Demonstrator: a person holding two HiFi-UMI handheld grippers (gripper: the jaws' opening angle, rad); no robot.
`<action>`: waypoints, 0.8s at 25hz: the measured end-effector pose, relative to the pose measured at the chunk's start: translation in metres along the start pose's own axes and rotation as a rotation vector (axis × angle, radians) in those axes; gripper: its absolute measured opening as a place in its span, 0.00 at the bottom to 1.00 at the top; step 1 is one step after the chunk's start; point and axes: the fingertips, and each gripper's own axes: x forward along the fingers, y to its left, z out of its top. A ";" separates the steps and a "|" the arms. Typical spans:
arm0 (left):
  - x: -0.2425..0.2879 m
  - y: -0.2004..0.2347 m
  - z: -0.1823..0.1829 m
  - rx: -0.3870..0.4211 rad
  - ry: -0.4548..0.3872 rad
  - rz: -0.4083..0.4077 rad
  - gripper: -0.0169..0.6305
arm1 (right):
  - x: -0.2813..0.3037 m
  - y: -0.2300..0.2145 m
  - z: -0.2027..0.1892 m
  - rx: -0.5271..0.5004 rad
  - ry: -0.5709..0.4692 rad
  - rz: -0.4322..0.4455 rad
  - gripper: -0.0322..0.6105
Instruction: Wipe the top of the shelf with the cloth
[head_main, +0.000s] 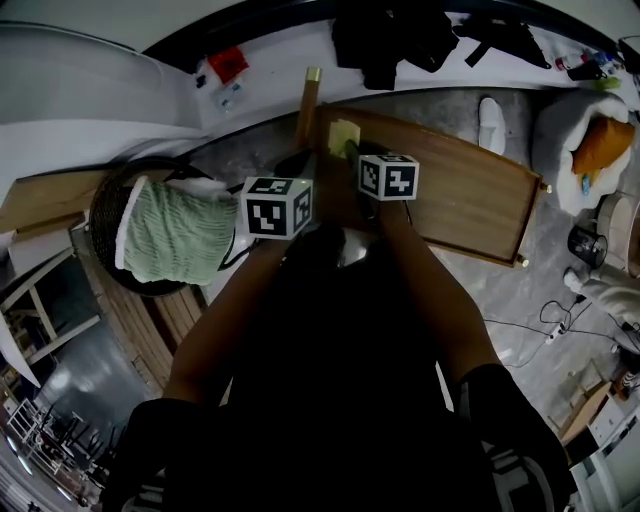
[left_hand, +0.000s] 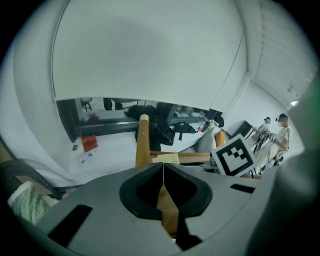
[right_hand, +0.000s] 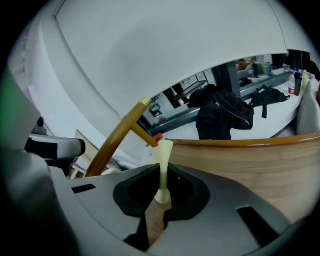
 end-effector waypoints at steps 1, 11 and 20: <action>-0.002 0.004 -0.001 0.000 0.000 0.000 0.05 | 0.009 0.005 -0.002 -0.004 0.011 0.004 0.12; -0.018 0.025 -0.010 -0.011 -0.008 -0.016 0.05 | 0.058 0.004 -0.025 -0.078 0.096 -0.080 0.12; -0.015 0.009 -0.013 -0.017 -0.015 -0.029 0.05 | 0.062 -0.003 -0.024 -0.190 0.119 -0.114 0.12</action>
